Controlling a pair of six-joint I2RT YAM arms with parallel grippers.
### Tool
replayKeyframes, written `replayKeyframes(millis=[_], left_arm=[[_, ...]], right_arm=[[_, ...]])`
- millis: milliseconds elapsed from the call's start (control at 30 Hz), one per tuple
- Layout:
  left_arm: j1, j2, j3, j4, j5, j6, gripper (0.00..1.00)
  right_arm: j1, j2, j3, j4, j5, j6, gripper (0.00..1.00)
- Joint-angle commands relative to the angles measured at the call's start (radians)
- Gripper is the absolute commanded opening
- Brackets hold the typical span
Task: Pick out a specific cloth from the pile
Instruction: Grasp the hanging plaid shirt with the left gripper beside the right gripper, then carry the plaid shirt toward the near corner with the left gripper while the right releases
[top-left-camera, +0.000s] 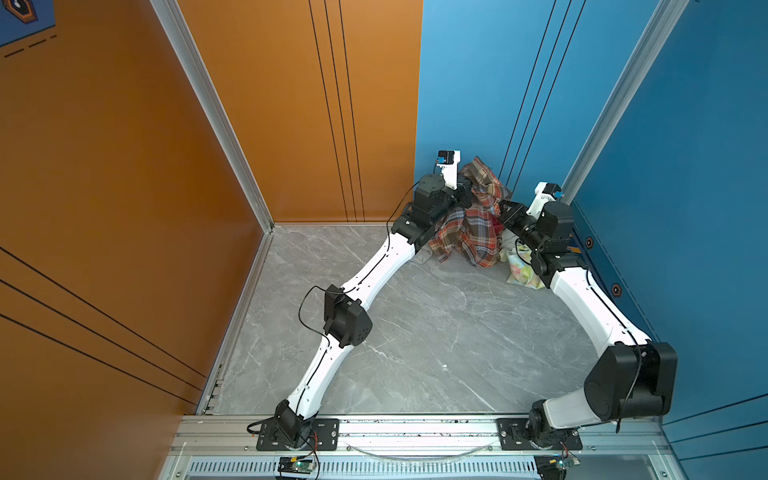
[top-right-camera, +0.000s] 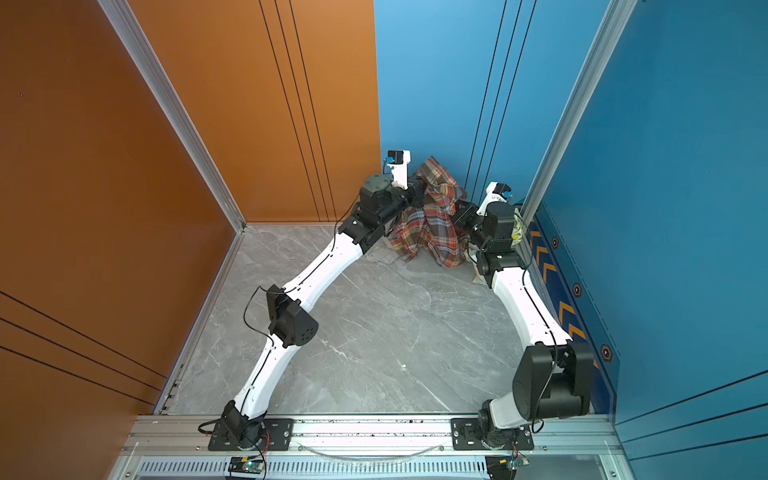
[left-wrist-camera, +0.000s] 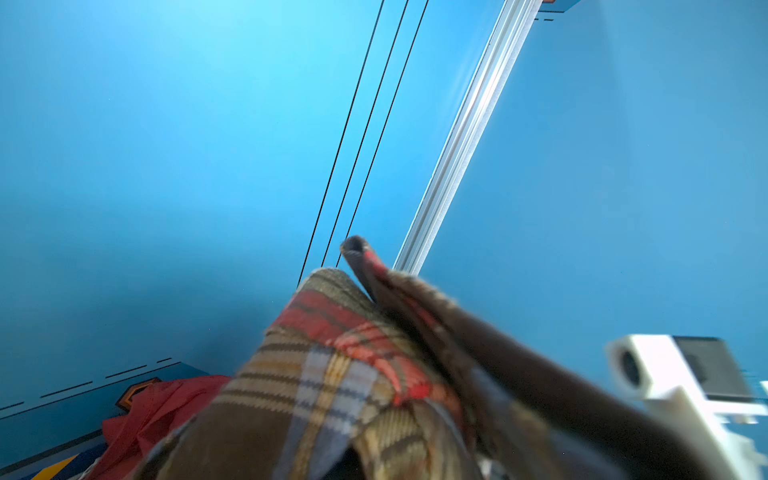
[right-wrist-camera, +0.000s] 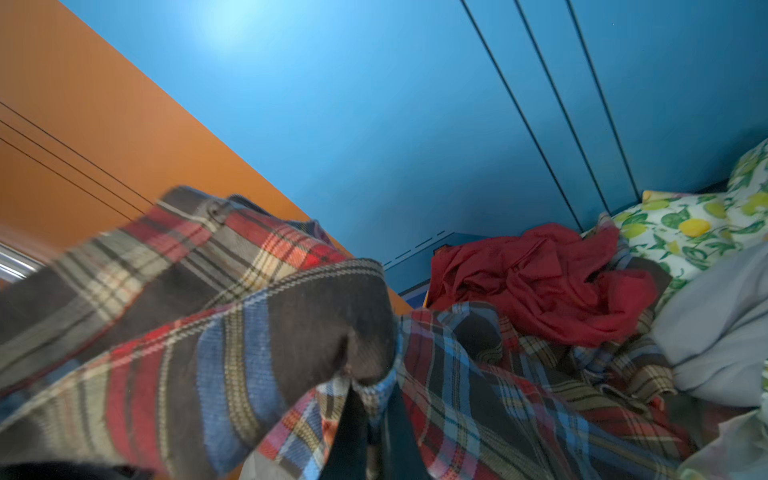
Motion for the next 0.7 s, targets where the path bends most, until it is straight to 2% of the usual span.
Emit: replayKeyframes(millis=[0, 133, 267, 400, 567, 667], left_arm=[[0.004, -0.14, -0.013, 0.086, 0.034, 0.022, 0.0], [0.008, -0.198, -0.041, 0.08, 0.043, 0.047, 0.0], [0.016, -0.246, -0.04, 0.028, 0.049, 0.079, 0.0], [0.026, -0.315, -0.051, -0.055, 0.027, 0.137, 0.0], [0.062, -0.425, -0.097, -0.124, 0.005, 0.181, 0.0], [0.096, -0.486, -0.119, -0.187, -0.006, 0.194, 0.0]], right_arm=[[0.034, 0.034, -0.026, -0.037, -0.073, -0.041, 0.0], [0.07, 0.064, -0.032, -0.042, -0.095, -0.066, 0.03], [0.104, 0.092, -0.013, -0.022, -0.14, -0.065, 0.11], [0.15, 0.119, 0.037, -0.014, -0.18, -0.066, 0.25], [0.2, 0.134, 0.07, 0.002, -0.194, -0.085, 0.5], [0.223, 0.128, 0.077, -0.007, -0.191, -0.122, 0.61]])
